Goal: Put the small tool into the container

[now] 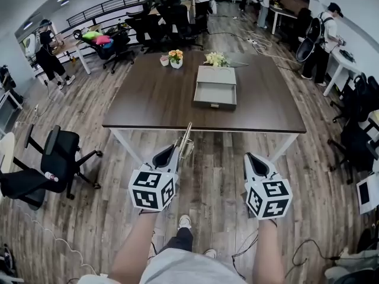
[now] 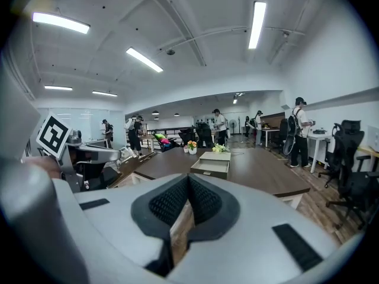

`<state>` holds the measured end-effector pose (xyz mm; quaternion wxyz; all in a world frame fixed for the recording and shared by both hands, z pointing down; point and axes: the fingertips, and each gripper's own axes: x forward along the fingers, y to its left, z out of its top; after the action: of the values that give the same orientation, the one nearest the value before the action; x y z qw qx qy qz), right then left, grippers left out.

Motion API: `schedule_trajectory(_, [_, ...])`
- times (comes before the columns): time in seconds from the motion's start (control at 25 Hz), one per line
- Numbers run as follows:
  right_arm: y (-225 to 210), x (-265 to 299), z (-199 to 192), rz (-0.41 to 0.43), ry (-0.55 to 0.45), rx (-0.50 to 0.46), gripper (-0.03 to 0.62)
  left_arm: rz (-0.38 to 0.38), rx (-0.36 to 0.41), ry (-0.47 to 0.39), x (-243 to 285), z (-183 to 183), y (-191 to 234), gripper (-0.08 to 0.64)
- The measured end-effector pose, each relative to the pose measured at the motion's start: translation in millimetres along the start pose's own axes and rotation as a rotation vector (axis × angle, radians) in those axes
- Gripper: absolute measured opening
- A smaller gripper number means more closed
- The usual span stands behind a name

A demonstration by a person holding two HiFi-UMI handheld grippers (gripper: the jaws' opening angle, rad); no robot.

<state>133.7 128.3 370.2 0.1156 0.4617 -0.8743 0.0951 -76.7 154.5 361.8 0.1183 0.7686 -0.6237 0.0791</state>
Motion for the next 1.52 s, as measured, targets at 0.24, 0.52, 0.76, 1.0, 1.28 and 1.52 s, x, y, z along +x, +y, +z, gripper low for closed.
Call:
schedule_trajectory(0.24, [-11,54,11,-0.033,0.022,0.018,0.003,-0.039,-0.007,0.023,53,9,34,0.012])
schedule_trajectory(0.52, [-10,105,29,-0.059,0.036,0.012,0.004,-0.078,-0.012,0.031,94,21,69,0.012])
schedule_trajectory(0.76, [-7,133,41,-0.082,0.040,0.007,0.003,-0.105,-0.017,0.036,116,28,94,0.012])
schedule_trajectory(1.0, [0,152,46,-0.106,0.045,0.006,0.004,-0.130,-0.016,0.039,131,30,113,0.012])
schedule_trajectory(1.28, [-2,163,51,-0.134,0.049,0.005,0.003,-0.157,-0.025,0.040,146,32,122,0.012])
schedule_trajectory(1.52, [-7,173,55,-0.139,0.036,0.010,0.005,-0.163,-0.020,0.037,157,36,126,0.012])
